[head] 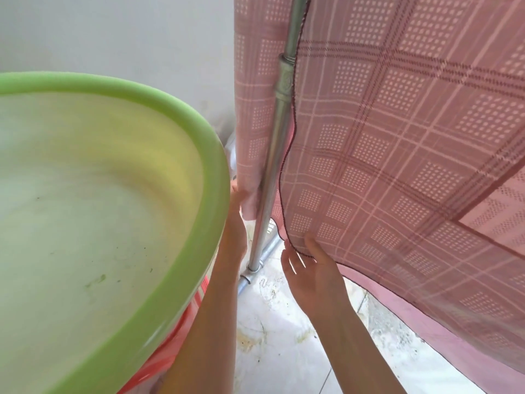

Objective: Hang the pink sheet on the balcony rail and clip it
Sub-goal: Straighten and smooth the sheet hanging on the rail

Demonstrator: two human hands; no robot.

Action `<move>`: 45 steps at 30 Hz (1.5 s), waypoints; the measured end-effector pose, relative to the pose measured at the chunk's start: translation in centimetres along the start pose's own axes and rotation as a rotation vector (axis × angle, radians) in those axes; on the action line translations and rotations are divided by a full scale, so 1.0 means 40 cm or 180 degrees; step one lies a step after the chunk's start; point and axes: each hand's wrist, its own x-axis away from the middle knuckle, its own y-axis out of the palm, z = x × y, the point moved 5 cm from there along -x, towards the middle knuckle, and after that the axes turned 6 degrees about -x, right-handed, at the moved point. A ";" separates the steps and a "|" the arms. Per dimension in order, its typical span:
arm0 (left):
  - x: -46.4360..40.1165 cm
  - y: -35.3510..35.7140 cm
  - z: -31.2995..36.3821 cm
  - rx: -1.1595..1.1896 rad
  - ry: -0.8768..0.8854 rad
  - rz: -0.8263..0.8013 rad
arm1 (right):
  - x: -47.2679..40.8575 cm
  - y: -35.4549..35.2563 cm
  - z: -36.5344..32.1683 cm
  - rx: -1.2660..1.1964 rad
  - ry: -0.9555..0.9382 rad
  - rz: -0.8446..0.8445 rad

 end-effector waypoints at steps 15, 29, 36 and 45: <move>0.105 -0.039 -0.015 -0.1558 0.0327 -0.0148 | -0.023 -0.059 0.006 0.0323 -0.0052 0.0168; 0.124 -0.084 -0.016 -0.0476 -0.0663 0.0672 | -0.109 0.046 0.109 0.0246 0.0049 0.0121; 0.093 -0.068 -0.014 -0.0335 -0.0669 0.0544 | -0.143 0.042 0.165 0.0464 0.0099 0.0250; 0.053 -0.118 -0.044 -0.0813 -0.0452 0.0782 | -0.143 0.078 0.202 0.1103 0.0109 0.0357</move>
